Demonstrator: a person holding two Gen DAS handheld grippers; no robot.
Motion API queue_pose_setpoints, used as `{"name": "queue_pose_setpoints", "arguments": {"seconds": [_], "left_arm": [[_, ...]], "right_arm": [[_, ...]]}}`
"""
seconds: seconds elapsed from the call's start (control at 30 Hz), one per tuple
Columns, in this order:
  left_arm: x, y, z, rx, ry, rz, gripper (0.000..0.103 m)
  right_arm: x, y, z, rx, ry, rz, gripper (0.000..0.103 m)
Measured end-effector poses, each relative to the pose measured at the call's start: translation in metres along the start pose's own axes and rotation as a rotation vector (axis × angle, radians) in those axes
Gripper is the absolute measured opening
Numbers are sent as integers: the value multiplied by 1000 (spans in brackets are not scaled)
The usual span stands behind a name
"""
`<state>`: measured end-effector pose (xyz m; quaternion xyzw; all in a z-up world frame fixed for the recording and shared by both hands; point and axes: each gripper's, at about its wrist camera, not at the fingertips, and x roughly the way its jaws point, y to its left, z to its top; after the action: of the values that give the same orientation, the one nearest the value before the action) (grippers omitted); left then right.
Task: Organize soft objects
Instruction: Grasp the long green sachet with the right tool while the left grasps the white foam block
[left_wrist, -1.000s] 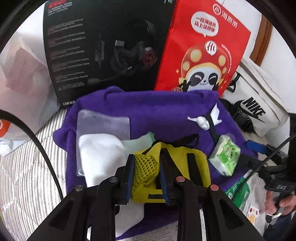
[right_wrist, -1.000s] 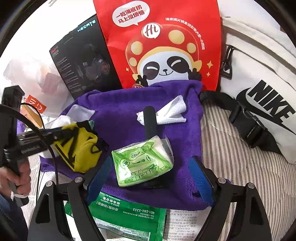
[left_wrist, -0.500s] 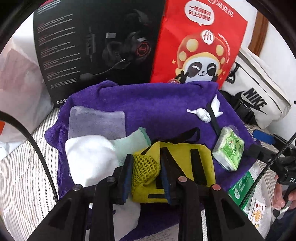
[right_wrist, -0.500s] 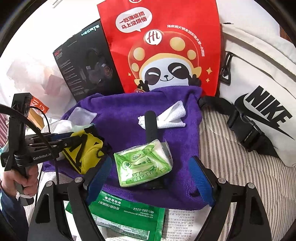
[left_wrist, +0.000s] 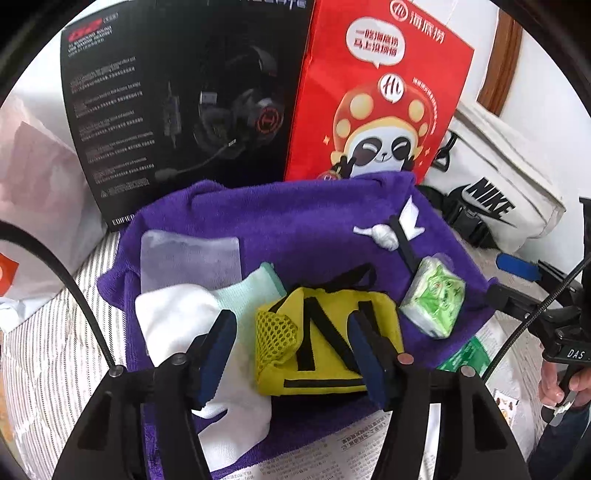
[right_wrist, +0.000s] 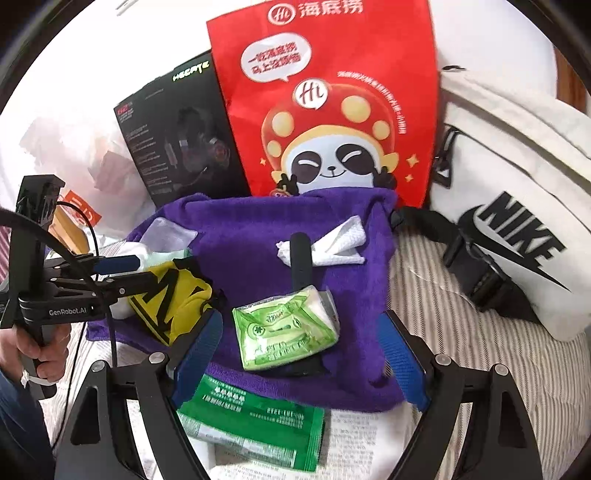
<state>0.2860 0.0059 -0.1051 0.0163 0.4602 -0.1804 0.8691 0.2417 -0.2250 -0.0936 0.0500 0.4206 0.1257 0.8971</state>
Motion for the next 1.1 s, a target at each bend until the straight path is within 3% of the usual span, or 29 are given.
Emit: {"name": "queue_pose_setpoints", "arguments": {"seconds": [0.17, 0.43, 0.83, 0.93, 1.0, 1.1], "left_arm": [[-11, 3, 3, -13, -19, 2, 61], [-30, 8, 7, -30, -50, -2, 61], [-33, 21, 7, -61, -47, -9, 63], [-30, 24, 6, -71, -39, -5, 63], [-29, 25, 6, -74, -37, -5, 63], [-27, 26, 5, -78, -31, -11, 63]], "right_arm": [[-21, 4, -17, 0, 4, -3, 85], [-31, 26, -73, -125, 81, -66, 85], [-6, 36, -79, -204, 100, -82, 80], [1, 41, -75, -227, 89, -68, 69], [3, 44, -73, -238, 89, -42, 46], [1, 50, -71, -271, 82, -46, 40]]}}
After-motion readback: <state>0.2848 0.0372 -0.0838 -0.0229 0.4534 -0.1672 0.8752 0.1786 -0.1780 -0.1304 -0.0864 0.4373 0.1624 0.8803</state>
